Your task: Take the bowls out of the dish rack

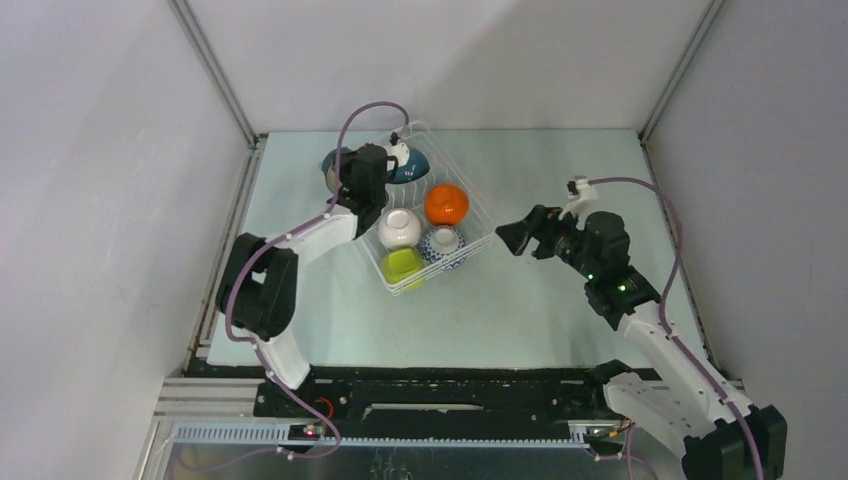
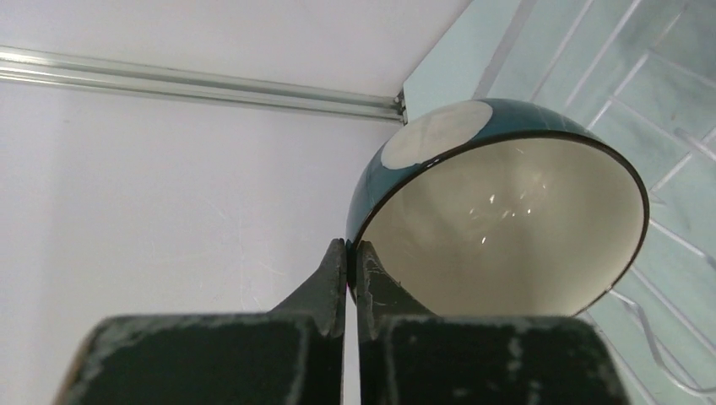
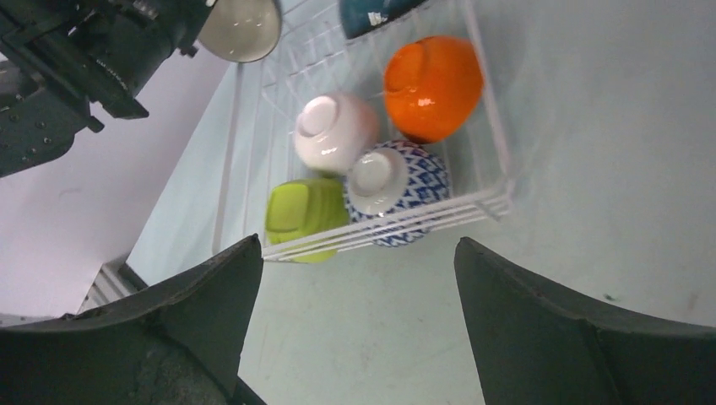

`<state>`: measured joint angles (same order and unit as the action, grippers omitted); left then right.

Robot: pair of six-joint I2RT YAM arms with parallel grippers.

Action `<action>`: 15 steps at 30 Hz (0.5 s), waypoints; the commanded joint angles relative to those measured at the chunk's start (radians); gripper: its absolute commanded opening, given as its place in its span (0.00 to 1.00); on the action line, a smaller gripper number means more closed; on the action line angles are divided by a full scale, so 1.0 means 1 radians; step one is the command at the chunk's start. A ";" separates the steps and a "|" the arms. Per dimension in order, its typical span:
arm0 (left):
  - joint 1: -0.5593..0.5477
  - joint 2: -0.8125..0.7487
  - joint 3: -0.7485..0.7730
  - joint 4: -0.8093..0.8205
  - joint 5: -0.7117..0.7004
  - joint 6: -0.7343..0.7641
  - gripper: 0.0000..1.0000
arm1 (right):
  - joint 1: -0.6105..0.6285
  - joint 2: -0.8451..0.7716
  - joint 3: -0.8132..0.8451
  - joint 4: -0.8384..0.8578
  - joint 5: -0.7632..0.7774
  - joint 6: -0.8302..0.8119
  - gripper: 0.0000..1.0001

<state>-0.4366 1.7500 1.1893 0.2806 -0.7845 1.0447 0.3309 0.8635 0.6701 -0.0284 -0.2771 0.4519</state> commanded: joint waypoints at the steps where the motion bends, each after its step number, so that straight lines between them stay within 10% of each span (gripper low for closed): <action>1: -0.041 -0.158 -0.005 -0.010 -0.016 -0.129 0.00 | 0.120 0.060 0.082 0.121 0.086 -0.079 0.91; 15: -0.101 -0.381 0.065 -0.512 0.398 -0.862 0.00 | 0.267 0.375 0.297 0.172 0.164 -0.025 0.72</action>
<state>-0.5240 1.4212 1.1893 -0.1761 -0.5255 0.4473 0.5701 1.1801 0.8719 0.1238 -0.1543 0.4080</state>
